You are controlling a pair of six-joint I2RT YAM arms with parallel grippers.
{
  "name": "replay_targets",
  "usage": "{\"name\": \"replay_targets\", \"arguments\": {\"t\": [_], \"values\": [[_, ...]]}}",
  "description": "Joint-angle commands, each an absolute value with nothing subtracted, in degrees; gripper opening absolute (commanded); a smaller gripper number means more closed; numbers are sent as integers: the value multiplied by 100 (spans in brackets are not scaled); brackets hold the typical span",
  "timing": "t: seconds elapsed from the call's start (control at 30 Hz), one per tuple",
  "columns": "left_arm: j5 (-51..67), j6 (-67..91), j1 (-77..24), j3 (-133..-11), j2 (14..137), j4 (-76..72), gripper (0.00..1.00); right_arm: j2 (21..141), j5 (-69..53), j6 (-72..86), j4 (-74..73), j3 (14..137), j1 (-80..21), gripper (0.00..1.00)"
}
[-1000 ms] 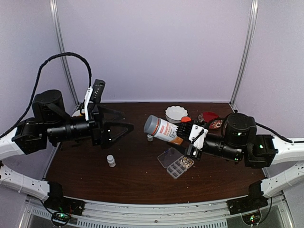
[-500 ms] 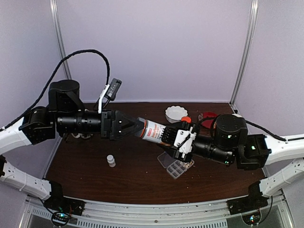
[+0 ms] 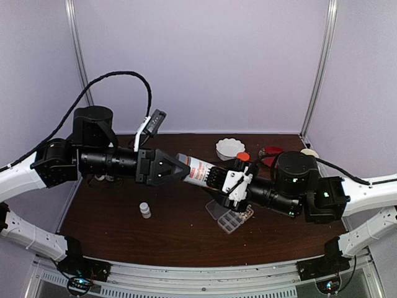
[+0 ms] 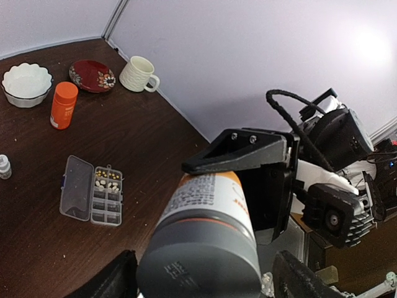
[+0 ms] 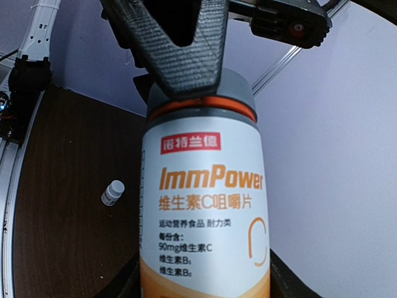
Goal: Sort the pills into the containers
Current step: Screw the lid of the pill bottle onto the pill bottle.
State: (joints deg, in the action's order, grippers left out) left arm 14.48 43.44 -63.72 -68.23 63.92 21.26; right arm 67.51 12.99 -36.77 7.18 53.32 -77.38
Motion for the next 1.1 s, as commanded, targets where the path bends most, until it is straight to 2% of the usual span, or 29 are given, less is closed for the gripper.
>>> {"name": "replay_targets", "arguments": {"t": [0.0,0.07,0.13,0.3,0.37,0.53,0.77,0.83,1.0,1.07], "values": [[1613,4355,-6326,-6965,6405,2031,74,6802,1455,-3677,948,5493,-7770,0],[1617,4347,-6309,-6961,6395,2047,68,6794,1429,-3666,925,5492,-7775,0],[1596,4351,-6295,-6951,6380,2048,66,6766,1413,-3651,891,5487,-7778,0],[1683,4396,-6262,-6935,6356,1988,78,6724,1391,-3643,795,5475,-7774,0],[1686,4408,-6251,-6930,6352,1972,79,6721,1389,-3639,762,5468,-7771,0],[1723,4458,-6202,-6888,6306,1975,68,6749,1399,-3621,747,5467,-7777,0],[1714,4544,-6133,-6743,6185,1895,64,6768,1361,-3604,747,5471,-7785,0],[1737,4544,-6127,-6741,6183,1891,58,6776,1369,-3588,732,5484,-7785,0],[1839,4478,-6135,-6787,6277,1886,28,6776,1362,-3499,598,5555,-7778,0],[2034,4355,-6131,-6855,6345,1905,25,6785,1375,-3413,560,5601,-7772,0]]}}
